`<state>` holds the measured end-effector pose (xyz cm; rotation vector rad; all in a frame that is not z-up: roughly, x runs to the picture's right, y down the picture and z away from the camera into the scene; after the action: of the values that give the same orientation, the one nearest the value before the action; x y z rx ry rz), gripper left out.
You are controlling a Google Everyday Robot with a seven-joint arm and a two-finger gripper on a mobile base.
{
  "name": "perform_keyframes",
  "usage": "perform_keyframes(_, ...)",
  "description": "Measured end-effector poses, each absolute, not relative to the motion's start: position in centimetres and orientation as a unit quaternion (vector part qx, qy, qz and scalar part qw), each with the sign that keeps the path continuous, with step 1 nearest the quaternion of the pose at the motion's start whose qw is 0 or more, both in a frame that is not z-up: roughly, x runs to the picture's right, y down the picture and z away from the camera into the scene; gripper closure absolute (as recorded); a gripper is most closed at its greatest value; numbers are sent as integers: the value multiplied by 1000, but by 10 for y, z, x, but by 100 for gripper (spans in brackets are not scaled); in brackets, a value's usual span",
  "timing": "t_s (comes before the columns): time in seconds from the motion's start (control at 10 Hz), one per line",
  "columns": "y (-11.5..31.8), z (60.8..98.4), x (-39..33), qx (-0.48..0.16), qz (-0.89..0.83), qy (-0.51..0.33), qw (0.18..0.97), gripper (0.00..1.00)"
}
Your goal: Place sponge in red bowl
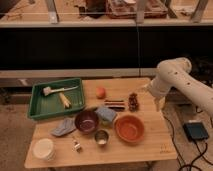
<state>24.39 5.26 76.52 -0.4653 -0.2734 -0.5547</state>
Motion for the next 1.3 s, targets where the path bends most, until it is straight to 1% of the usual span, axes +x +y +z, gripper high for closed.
perform_keyframes(0.6,53,765,244,-227,-271,-133,926,20)
perform_keyframes(0.8,56,765,239,-238,-305,-131,913,20)
perform_keyframes(1.1,64,763,199,-256,-461,-146,837,20)
perform_keyframes(1.3,71,754,169,-254,-561,-155,772,20)
